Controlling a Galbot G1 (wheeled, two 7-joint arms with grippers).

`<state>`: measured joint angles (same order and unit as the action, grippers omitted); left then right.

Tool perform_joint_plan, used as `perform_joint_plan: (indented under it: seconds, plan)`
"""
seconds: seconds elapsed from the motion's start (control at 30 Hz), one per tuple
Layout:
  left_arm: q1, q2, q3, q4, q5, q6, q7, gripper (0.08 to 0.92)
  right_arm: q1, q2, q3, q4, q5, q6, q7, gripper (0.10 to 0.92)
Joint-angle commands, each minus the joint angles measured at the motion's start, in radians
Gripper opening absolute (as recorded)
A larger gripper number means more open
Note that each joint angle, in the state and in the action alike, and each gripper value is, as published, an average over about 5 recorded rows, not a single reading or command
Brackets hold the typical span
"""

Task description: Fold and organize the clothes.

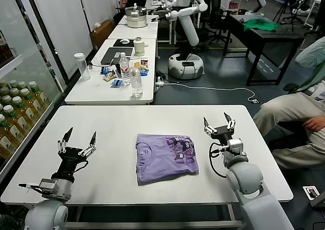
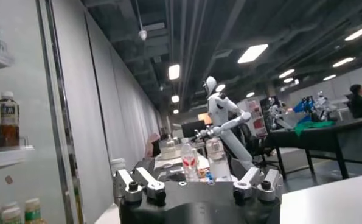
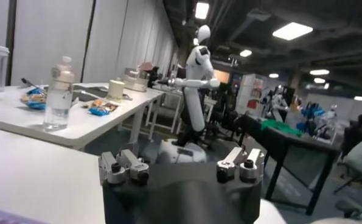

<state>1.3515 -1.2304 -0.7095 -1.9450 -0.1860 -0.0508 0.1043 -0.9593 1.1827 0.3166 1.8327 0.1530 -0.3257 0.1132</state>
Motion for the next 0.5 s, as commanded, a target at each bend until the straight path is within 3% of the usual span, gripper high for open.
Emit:
perform_joint_plan:
  seconds: [0.03, 0.17, 0.5]
  plan:
    - [0.011, -0.013, -0.021, 0.000, -0.005, -0.017, 0.014, 0.823, 0.040, 0.011, 0.020, -0.071, -0.142, 0.077, -0.059, 0.823]
    - [0.014, -0.031, -0.032, -0.006, -0.011, -0.018, 0.019, 0.823, 0.036, 0.009, 0.025, -0.075, -0.197, 0.114, -0.066, 0.823]
    - [-0.004, -0.028, -0.028, 0.009, 0.002, -0.024, 0.001, 0.823, 0.071, -0.015, 0.024, -0.083, -0.156, 0.105, -0.059, 0.823]
